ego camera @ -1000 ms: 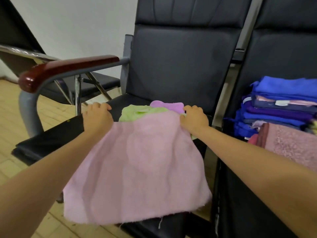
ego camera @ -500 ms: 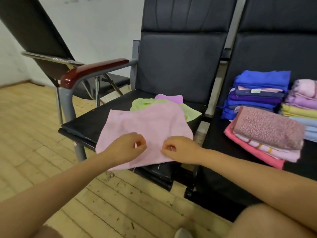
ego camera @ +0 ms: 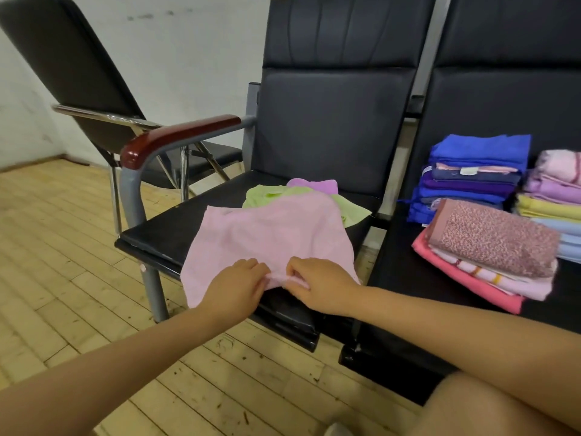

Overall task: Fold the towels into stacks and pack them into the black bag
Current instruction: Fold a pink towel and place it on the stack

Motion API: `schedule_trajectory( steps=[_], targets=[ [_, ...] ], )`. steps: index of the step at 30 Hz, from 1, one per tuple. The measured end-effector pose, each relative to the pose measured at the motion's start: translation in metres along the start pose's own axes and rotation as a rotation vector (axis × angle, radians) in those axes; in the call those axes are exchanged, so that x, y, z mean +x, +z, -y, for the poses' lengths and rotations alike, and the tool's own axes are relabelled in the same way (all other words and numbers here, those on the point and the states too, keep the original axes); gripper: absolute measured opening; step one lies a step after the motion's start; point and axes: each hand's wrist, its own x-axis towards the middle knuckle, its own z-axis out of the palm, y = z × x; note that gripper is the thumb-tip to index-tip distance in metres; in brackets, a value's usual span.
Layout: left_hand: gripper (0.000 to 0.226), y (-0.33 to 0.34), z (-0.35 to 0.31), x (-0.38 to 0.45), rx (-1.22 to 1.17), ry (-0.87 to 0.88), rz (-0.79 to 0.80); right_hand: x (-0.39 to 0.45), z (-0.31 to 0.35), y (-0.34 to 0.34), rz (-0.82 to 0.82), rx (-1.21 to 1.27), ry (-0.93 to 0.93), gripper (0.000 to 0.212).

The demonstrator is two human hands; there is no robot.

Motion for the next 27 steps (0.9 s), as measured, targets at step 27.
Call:
schedule_trajectory(
  steps=[27],
  targets=[
    [0.022,-0.057,0.056,-0.023,-0.498,-0.488,-0.101,-0.045,-0.032,-0.065,-0.210,0.498,0.397,0.041]
  ],
)
